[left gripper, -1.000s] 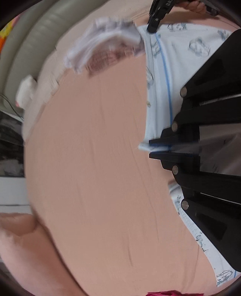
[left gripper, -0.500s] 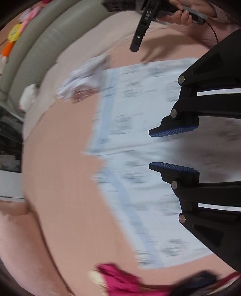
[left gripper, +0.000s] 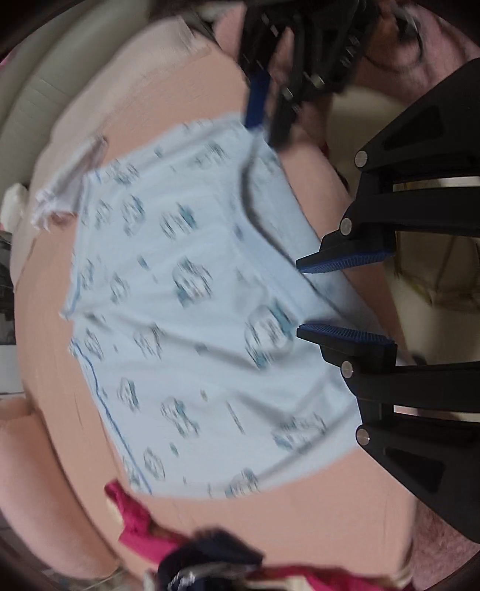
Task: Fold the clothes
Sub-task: 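Lay the pants flat on the bed with both grippers and release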
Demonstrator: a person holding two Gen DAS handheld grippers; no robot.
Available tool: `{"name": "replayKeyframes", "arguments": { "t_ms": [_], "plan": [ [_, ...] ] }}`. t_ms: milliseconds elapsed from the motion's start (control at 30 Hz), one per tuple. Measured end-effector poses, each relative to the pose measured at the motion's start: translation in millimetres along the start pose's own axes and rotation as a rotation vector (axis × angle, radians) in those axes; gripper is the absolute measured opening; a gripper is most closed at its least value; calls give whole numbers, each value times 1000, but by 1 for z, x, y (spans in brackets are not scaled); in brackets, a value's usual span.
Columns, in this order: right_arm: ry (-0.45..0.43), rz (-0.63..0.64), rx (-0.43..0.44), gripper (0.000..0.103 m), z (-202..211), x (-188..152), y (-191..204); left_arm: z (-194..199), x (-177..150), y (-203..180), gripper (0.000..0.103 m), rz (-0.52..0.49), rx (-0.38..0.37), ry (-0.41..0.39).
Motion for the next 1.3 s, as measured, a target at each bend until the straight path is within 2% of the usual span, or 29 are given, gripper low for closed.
{"name": "replayKeyframes", "arguments": {
  "t_ms": [133,167,200,267,333,433,467,500,533,567,600,633,667,700,767,933,967,1033,1100,1200,1267,1300],
  "plan": [
    [-36,-11,-45,35,0,5,2,0,-12,9,29,31,60,-10],
    [-62,-15,-73,32,-1,9,4,1,-14,11,25,41,76,-16],
    [-78,-19,-98,26,-3,11,4,2,-16,13,19,50,88,-22],
    [-67,-30,-132,5,-4,12,-4,5,-20,16,17,65,88,-26],
    [-50,-39,-140,3,-3,8,-15,8,-23,19,17,81,82,-27],
    [-52,-99,-204,3,0,6,-36,10,-30,28,18,150,87,-15],
    [-36,-134,-211,4,-1,3,-47,10,-34,30,18,176,71,-12],
    [-9,-179,-179,5,0,-1,-59,12,-37,33,20,197,56,-13],
    [3,-214,-134,6,0,-1,-62,15,-40,35,22,210,43,-21],
    [-5,-245,-69,12,4,2,-61,19,-42,36,28,221,35,-30],
    [-20,-245,-29,21,8,4,-57,23,-45,37,38,227,35,-36],
    [-35,-239,3,22,12,6,-53,24,-48,37,41,231,35,-34],
    [-49,-213,17,24,16,8,-46,22,-50,37,41,232,37,-27],
    [-62,-181,27,31,19,8,-38,19,-51,37,41,233,38,-19],
    [-75,-123,52,35,21,8,-22,13,-53,35,41,226,41,-2],
    [-123,-27,33,39,26,10,2,11,-48,29,41,192,65,-9],
    [-114,-14,22,43,20,8,3,11,-46,29,41,189,69,-11],
    [-90,-1,-11,43,8,3,2,11,-44,30,40,184,81,-19],
    [-50,-14,-65,43,-4,-1,-9,18,-40,33,40,175,123,-40],
    [-104,-60,-116,41,7,5,-25,31,-38,39,40,146,237,-49],
    [-137,-99,-166,43,16,8,-39,28,-46,46,40,170,271,-3],
    [-119,-118,-178,44,13,7,-47,25,-50,48,40,186,265,15]
  ]
}}
Point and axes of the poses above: each gripper's, at about its wrist camera, not at the fingertips, and z roughly against the way its jaws point, y to its left, x to its top, the point moved 8 cm from there along -z, roughly the way its jaws point, and after that the axes turned 15 degrees about -z, right-handed, at the moved point
